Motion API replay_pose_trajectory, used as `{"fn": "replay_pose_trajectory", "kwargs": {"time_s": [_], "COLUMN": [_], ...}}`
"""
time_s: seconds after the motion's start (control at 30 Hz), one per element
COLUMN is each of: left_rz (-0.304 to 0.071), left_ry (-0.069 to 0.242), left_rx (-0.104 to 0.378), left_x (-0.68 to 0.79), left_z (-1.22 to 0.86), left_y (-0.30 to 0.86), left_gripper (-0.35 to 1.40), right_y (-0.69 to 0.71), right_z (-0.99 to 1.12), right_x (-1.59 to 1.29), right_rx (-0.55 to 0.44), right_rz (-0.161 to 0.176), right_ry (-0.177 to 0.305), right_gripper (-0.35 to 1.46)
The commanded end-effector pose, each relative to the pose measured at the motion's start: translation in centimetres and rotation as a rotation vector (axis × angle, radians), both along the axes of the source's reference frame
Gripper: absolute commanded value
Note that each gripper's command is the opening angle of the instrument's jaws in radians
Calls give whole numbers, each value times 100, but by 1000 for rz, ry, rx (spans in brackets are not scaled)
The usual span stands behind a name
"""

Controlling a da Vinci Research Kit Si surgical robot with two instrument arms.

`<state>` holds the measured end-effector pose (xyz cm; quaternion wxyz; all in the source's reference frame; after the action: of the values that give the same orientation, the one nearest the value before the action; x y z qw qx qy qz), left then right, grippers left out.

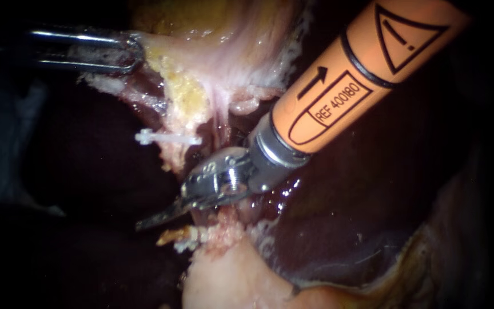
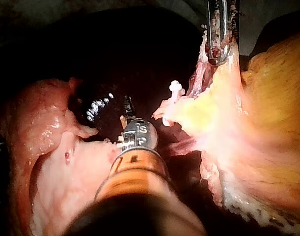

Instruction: Go back from the cut left tube

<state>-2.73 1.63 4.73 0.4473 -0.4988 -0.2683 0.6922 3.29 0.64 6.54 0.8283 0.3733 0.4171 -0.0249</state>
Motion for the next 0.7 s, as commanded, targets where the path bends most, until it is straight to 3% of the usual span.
{"fn": "replay_pose_trajectory", "kwargs": {"time_s": [0.03, 0.17, 0.2, 0.3, 0.37, 0.4, 0.5, 0.63, 0.7], "left_rz": [1, 1, 2, 2, 2, 2, 2, 3, 3], "left_ry": [-1, -1, -1, -1, -1, -1, -1, -1, -2], "left_rx": [-1, -1, -1, -1, -1, -1, -1, -1, -1], "left_x": [0, 0, 1, 1, 1, 1, 2, 2, 3], "left_z": [0, 1, 1, 1, 1, 1, 1, 2, 2], "left_y": [0, 1, 1, 1, 1, 1, 1, 1, 2], "left_gripper": [-35, -35, -35, -35, -35, -35, -35, -35, -35], "right_y": [0, 0, 0, 0, 0, 0, 0, 0, 0], "right_z": [0, 1, 1, 1, 0, 0, 0, -1, -4], "right_x": [-1, -1, -1, -1, -1, -1, -1, -5, -11], "right_rx": [0, -1, 1, 29, 46, 64, 73, 51, 24], "right_rz": [-1, -3, 0, 29, 71, 99, 137, 170, 211], "right_ry": [-1, -2, 3, 38, 59, 69, 86, 76, 64], "right_gripper": [-35, -35, -21, 73, 111, 118, 133, 140, 143]}}
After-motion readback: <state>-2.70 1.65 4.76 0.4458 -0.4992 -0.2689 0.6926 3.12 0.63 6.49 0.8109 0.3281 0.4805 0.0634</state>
